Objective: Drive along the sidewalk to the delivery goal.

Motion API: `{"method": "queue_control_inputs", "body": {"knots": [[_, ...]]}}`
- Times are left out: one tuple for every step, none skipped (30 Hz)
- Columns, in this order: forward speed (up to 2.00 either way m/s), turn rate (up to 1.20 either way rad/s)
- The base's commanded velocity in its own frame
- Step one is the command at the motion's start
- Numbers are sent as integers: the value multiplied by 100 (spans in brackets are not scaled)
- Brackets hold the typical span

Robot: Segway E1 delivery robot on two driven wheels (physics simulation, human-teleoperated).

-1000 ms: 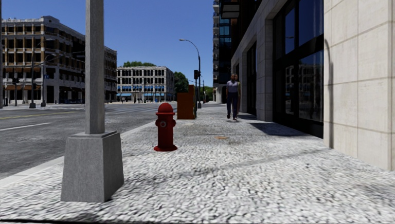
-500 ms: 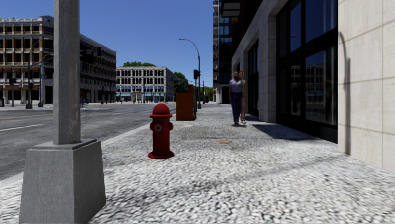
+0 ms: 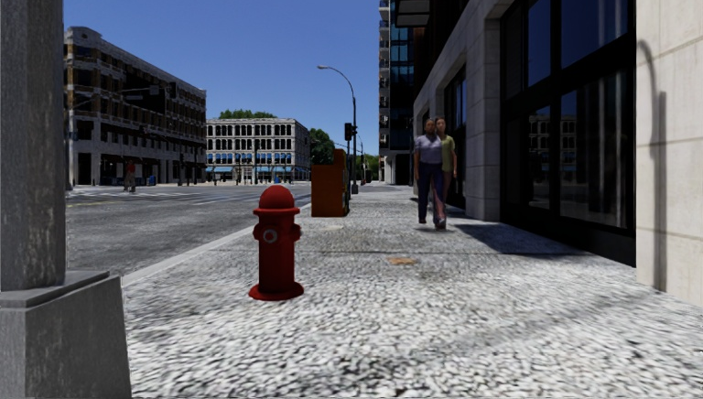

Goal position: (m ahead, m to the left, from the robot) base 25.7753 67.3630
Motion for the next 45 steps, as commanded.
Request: {"method": "queue_control_inputs", "body": {"knots": [[76,0],[77,0],[77,0],[77,0],[78,0],[78,0],[79,0],[79,0],[79,0],[79,0],[79,0],[79,0],[79,0],[79,0],[80,0],[80,0],[80,0],[80,0],[81,0],[81,0],[81,0],[81,-6],[81,-6],[81,-15],[80,-19],[74,-20],[66,-21],[66,-21],[63,-21],[57,-21],[54,-22],[54,-22],[46,-22],[36,-22],[14,-22],[0,-22],[0,-22],[0,-22],[0,-22],[0,-15],[0,0],[0,0],[0,0],[0,0],[0,0]]}}
